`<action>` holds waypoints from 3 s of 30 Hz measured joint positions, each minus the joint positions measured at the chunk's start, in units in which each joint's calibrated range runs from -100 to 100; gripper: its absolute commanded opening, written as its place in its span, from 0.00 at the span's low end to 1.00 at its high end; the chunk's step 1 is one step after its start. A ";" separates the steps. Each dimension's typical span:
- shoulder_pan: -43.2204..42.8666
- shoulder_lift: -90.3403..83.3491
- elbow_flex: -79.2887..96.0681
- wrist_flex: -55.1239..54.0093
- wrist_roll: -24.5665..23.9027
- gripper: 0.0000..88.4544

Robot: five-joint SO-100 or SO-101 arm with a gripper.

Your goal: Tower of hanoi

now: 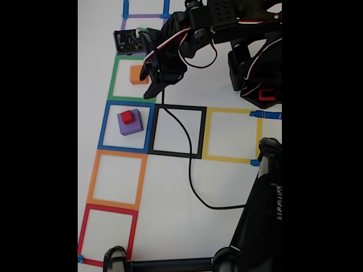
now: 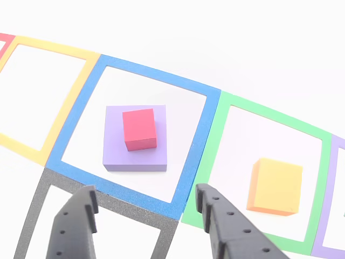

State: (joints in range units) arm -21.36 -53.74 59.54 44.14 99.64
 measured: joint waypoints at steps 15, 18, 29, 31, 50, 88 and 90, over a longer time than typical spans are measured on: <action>-1.87 9.54 29.57 -52.32 0.00 0.29; -2.22 11.73 30.46 -56.83 0.00 0.28; -2.22 30.81 31.16 -78.68 0.00 0.28; -2.22 34.61 30.72 -81.98 0.00 0.28; -1.87 62.81 17.35 -101.41 0.00 0.28; -5.27 71.84 10.89 -104.39 0.00 0.03; -5.27 71.84 10.89 -104.39 0.00 0.02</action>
State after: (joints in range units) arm -26.62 18.11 70.43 -60.26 99.64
